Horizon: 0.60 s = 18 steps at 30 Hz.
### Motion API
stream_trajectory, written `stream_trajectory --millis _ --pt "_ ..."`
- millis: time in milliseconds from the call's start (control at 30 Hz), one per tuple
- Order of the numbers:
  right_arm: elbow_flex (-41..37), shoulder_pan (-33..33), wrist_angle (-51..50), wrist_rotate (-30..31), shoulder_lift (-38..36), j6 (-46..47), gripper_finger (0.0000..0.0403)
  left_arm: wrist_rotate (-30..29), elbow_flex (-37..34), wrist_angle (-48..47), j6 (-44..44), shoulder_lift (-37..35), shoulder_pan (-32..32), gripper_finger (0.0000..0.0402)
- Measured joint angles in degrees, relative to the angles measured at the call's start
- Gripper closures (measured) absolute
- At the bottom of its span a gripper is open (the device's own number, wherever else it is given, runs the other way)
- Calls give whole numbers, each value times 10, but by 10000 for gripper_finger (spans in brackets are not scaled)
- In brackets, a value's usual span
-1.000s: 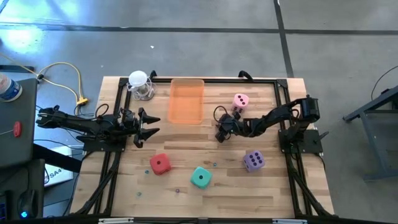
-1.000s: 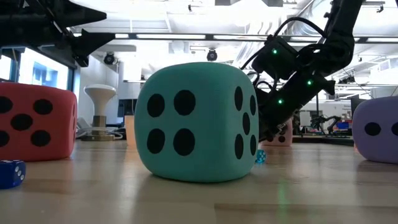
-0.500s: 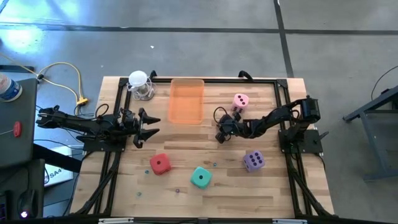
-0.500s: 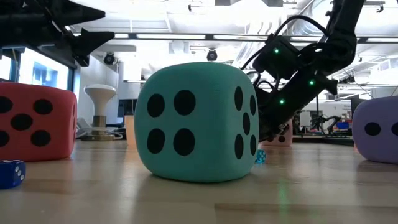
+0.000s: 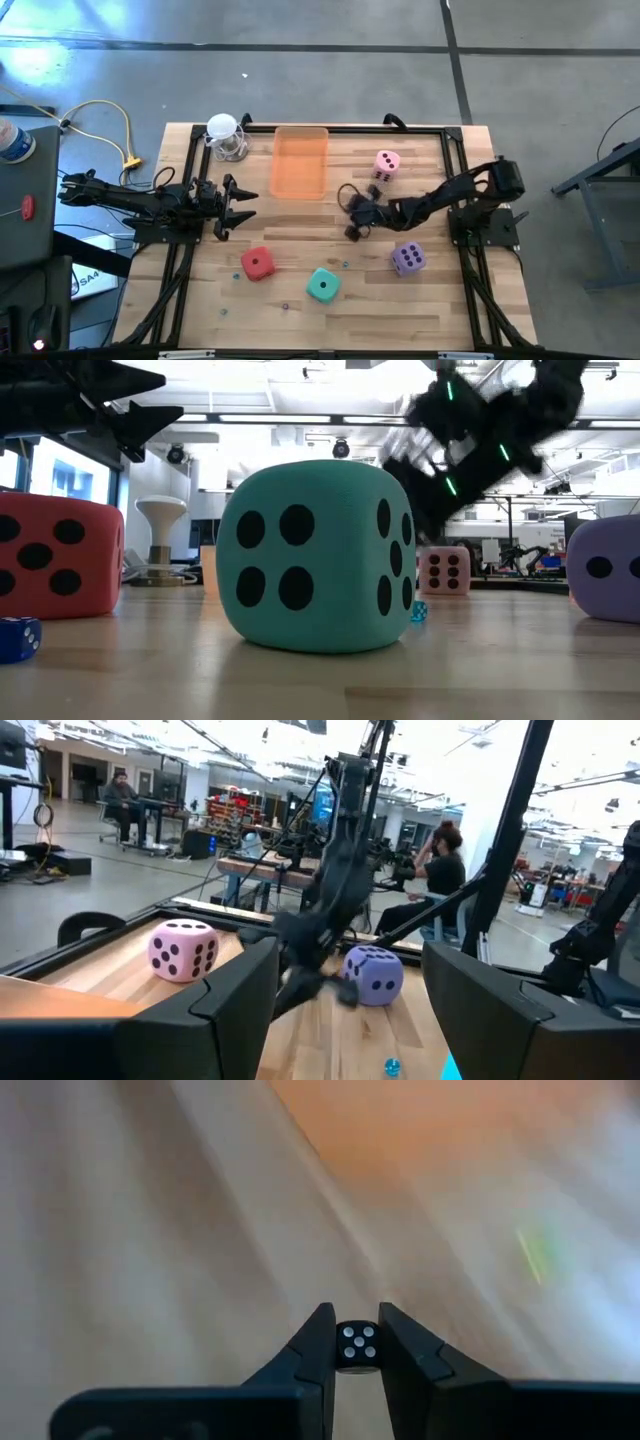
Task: Pick & Place Dice
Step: Put the small black die into the orange bin
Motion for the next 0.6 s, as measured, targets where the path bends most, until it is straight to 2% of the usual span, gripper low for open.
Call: stream_trajectory --millis 233,367,600 --pt "116 -25 -1 -13 -8 -112 361 -2 0 1 0 3 1 161" --pt "150 -68 -1 -50 0 -112 361 -3 0 0 0 10 1 161" --pt "189 -122 0 -135 87 -102 361 -5 0 0 0 27 5 161"
